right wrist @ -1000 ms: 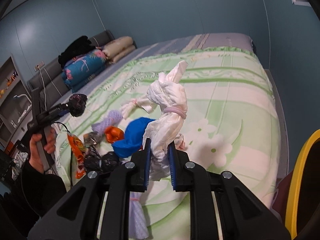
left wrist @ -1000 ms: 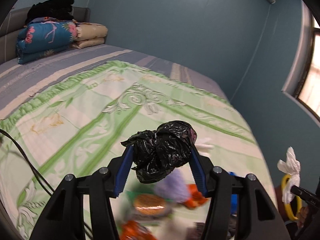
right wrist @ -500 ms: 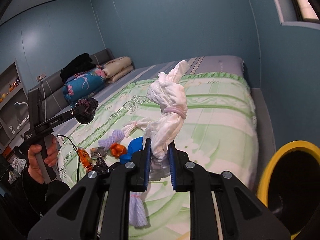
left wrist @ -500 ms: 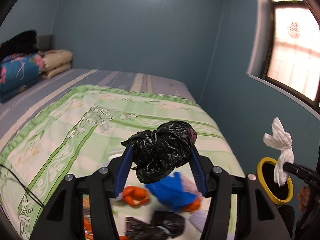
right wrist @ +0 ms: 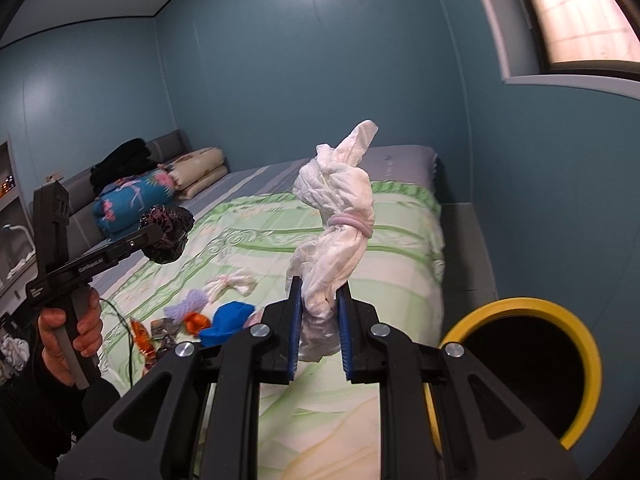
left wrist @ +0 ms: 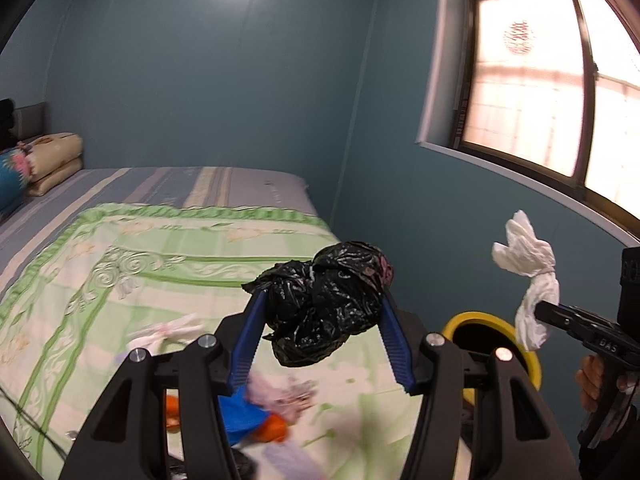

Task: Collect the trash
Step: 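Carry the black bag and white tissue over the yellow-rimmed bin with both tools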

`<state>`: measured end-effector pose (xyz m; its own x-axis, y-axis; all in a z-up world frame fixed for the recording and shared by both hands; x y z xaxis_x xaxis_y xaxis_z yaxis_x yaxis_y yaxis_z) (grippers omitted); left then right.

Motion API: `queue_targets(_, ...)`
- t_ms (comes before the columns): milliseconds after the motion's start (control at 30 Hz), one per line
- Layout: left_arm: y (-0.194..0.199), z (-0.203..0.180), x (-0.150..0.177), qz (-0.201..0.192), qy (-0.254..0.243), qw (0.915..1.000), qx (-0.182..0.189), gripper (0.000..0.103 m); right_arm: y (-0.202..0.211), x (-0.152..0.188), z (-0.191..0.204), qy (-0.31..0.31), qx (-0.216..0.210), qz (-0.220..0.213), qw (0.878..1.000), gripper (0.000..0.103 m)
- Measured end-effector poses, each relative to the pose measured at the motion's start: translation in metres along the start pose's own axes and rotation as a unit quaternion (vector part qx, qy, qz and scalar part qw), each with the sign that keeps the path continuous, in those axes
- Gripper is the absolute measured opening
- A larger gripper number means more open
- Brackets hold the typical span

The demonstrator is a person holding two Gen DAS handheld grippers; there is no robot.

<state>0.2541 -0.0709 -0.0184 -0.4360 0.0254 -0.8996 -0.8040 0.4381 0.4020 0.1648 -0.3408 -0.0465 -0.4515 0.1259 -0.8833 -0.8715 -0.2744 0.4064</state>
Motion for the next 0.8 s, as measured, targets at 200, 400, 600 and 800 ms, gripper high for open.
queue_targets(200, -0.021, -0.046, -0.003, 0.007, -0.016, 0.9991, 0.039, 0.052, 0.02, -0.002, -0.031, -0.018, 0.033, -0.016, 0.999, 0.015)
queue_targets(400, -0.049, -0.087, 0.0, 0.023, -0.03, 0.9968, 0.07, 0.052, 0.036, 0.001, -0.063, -0.04, 0.064, -0.027, 0.997, 0.015)
queue_targets(600, -0.075, -0.132, 0.007, 0.044, -0.049, 0.9921, 0.106, 0.052, 0.046, 0.006, -0.087, -0.059, 0.092, -0.035, 0.993, 0.015)
queue_targets(800, -0.101, -0.175, 0.018, 0.067, -0.064, 0.9861, 0.138, 0.052, 0.053, 0.017, -0.115, -0.078, 0.114, -0.032, 0.99, 0.015)
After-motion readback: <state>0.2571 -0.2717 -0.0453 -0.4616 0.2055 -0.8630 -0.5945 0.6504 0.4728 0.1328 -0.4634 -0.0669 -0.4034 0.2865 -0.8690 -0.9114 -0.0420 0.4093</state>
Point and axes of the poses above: each gripper's, at about its wrist camera, not at the fingertips, and y roughly against the way its jaws point, z to its left, x to its underside, the point moved 4 cm from there along -y, roughly the way its jaws point
